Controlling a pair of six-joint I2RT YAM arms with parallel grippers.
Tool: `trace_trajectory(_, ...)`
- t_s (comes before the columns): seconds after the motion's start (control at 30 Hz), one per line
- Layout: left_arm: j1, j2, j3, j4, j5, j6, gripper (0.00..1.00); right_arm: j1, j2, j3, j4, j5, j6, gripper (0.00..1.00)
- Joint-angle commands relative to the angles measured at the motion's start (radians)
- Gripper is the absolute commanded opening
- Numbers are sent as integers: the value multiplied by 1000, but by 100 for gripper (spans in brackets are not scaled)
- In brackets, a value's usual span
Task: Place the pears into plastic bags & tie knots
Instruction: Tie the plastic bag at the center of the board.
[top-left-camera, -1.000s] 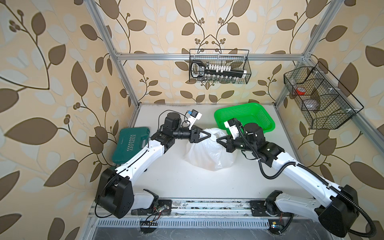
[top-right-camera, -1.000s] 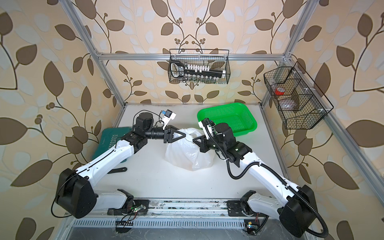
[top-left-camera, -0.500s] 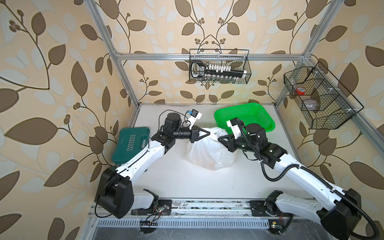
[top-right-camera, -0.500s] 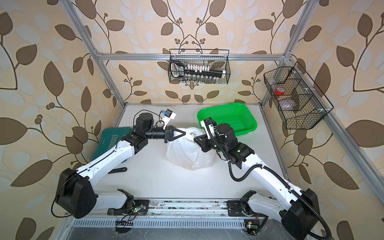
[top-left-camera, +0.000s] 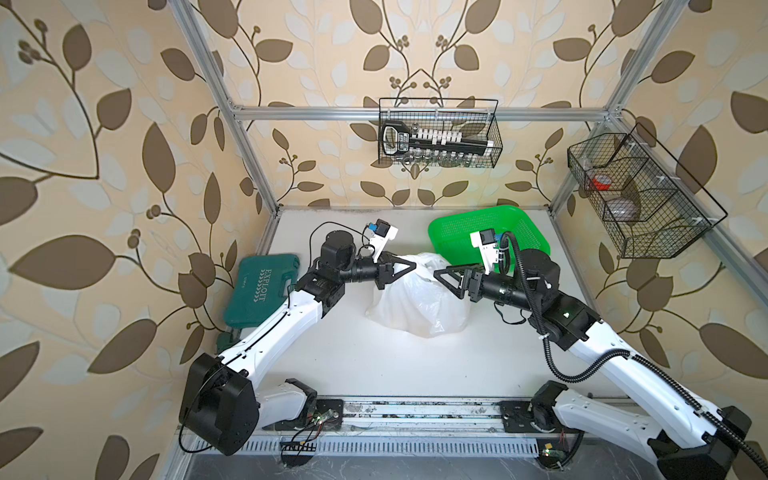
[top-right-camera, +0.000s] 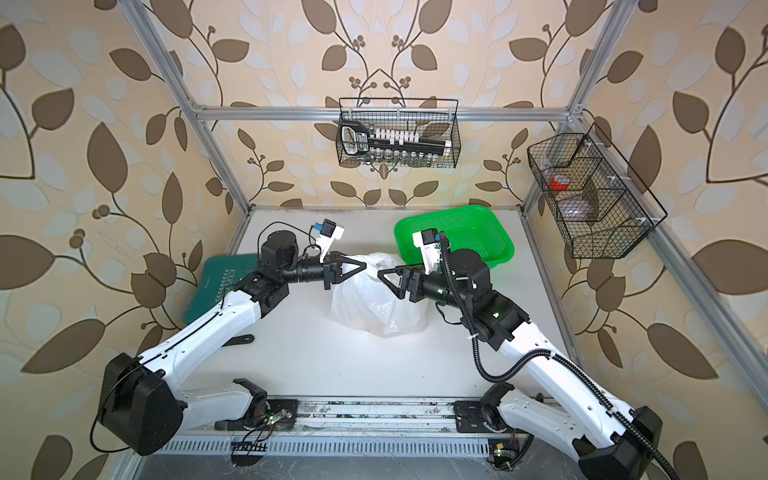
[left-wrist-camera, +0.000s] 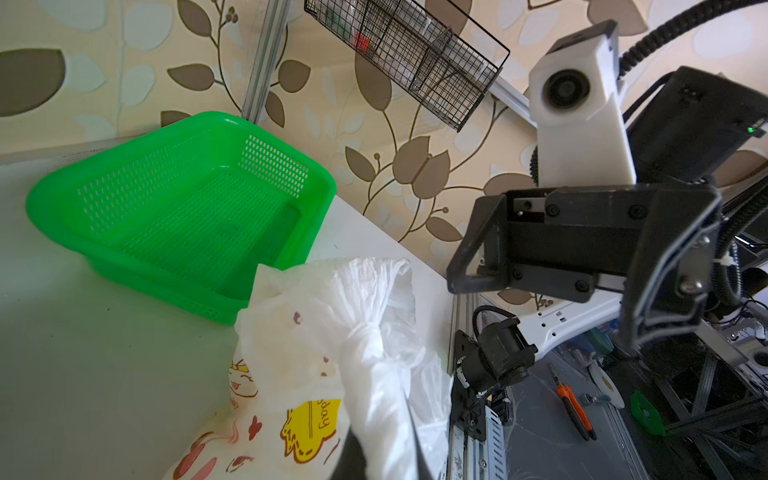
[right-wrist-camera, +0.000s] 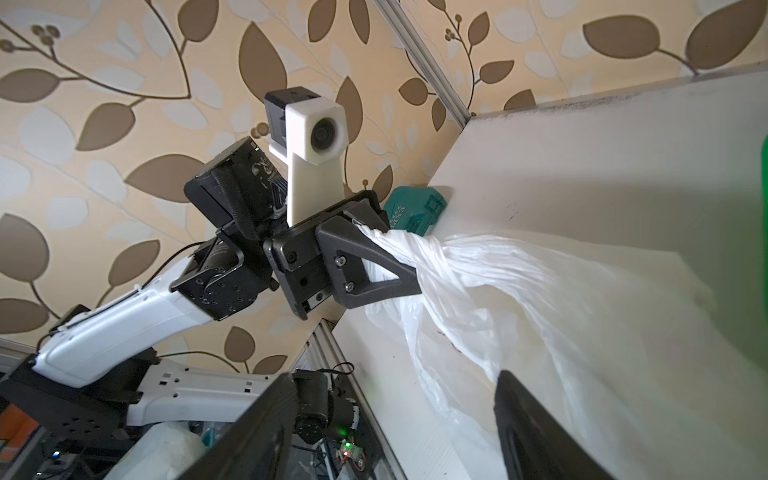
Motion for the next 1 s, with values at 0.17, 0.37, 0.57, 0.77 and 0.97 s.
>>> trace_trajectory(0.17, -6, -16, 3, 59, 16, 22, 0, 53, 76, -6, 105, 3, 92, 76)
trace_trajectory(0.37, -7, -22, 4, 60, 24, 19, 0, 53, 122, -12, 145, 4, 103, 76)
trace_trajectory(0.57, -9, -31, -1, 59, 32, 17, 0, 53, 163, -24, 186, 22, 114, 75)
trace_trajectory(0.77, -15, -37, -5, 60, 37, 17, 0, 53, 208, -39, 254, 10, 148, 75)
trace_trajectory(0.97, -22, -32, -12, 61, 41, 22, 0, 52, 243, -41, 347, -6, 187, 76)
